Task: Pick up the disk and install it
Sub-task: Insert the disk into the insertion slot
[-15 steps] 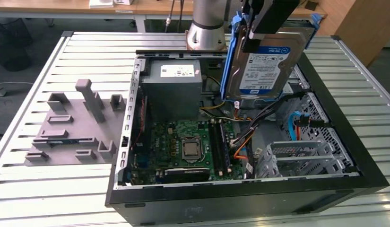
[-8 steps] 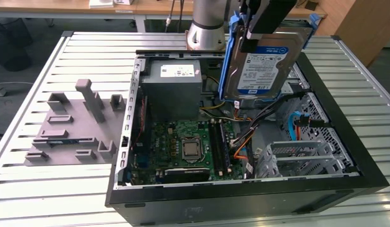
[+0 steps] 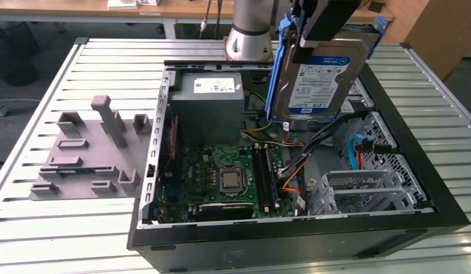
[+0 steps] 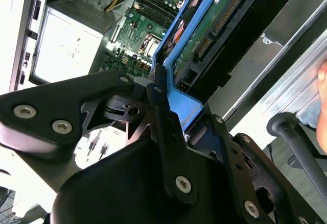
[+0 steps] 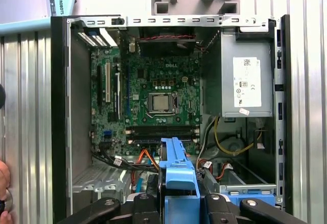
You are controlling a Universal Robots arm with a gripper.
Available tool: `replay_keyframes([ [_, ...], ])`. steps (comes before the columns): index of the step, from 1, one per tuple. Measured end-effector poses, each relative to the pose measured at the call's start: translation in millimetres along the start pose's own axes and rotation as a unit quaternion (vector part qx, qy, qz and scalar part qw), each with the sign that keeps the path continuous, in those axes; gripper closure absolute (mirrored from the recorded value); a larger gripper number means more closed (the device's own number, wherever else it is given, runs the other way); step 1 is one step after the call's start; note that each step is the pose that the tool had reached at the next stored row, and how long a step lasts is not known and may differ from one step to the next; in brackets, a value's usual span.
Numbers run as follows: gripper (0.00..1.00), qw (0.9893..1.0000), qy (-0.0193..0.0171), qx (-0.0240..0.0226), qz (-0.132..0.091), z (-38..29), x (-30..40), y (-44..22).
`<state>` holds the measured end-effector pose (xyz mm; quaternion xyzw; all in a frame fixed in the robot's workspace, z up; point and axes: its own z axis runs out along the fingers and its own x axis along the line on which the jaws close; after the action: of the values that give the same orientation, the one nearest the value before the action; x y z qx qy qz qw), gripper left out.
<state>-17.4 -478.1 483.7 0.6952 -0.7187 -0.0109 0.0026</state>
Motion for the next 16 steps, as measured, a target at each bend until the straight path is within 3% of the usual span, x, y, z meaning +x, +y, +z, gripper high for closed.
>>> replay_keyframes([
  [11,0.64,1.0,0.0,0.0,0.0,-0.1,4.5,-0.7],
  [16,0.64,1.0,0.0,0.0,0.0,-0.1,4.8,-4.1],
])
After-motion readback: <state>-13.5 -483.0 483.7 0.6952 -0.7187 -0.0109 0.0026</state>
